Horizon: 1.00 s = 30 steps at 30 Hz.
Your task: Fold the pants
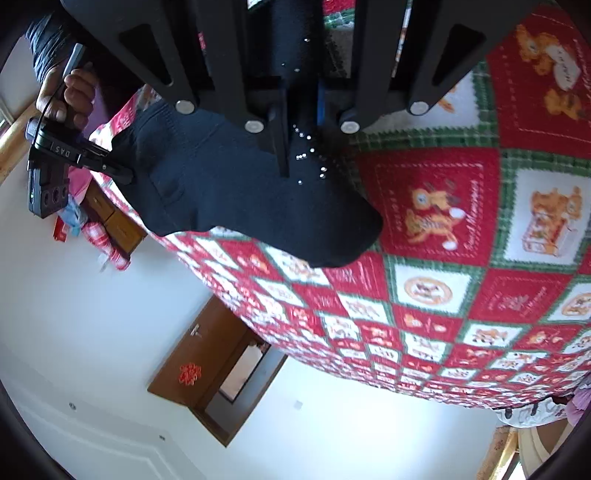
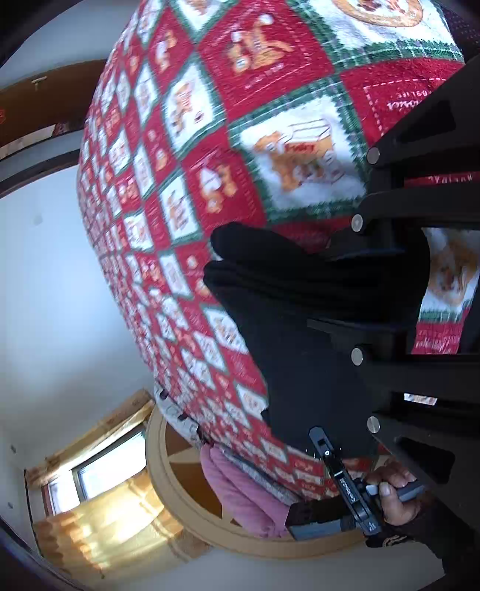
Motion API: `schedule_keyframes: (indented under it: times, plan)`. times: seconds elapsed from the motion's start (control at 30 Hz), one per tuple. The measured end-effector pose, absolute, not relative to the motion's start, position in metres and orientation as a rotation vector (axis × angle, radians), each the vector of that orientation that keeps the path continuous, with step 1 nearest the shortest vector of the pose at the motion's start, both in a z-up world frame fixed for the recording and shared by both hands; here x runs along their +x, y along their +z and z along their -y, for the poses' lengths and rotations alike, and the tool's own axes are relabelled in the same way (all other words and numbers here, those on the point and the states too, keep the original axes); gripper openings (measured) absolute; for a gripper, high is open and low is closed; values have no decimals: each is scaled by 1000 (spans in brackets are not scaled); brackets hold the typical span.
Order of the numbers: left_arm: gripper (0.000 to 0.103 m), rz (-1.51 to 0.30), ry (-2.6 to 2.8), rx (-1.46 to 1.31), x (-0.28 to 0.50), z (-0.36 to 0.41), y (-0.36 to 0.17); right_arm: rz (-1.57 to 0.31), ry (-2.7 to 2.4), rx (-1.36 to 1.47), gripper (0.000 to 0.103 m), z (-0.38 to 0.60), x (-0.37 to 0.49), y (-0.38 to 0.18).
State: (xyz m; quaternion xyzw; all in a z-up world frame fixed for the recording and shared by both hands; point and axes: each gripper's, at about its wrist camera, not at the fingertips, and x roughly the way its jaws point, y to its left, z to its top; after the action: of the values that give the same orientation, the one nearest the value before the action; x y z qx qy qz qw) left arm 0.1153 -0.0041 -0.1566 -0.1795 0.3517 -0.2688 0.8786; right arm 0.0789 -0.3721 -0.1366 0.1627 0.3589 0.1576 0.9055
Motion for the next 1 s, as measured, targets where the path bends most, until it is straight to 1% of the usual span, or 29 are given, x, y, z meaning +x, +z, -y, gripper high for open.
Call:
schedule_keyframes:
  times: [0.13,0.3,0.6,1.0]
  plan:
    - [11,-704,-541,-389,115,-10,-149,-711,359,325,26,360,83,-120]
    - [11,-651,-480,-415,120,-46,-136,-707,413,292,26,331,109,-106]
    - [11,-602,-320,-407,142,-114,-125,-714,538,187,26,238,183,-82]
    - [11,-574,-140,-383,165,-189,-125,-762,648,172,26,141,274,-94]
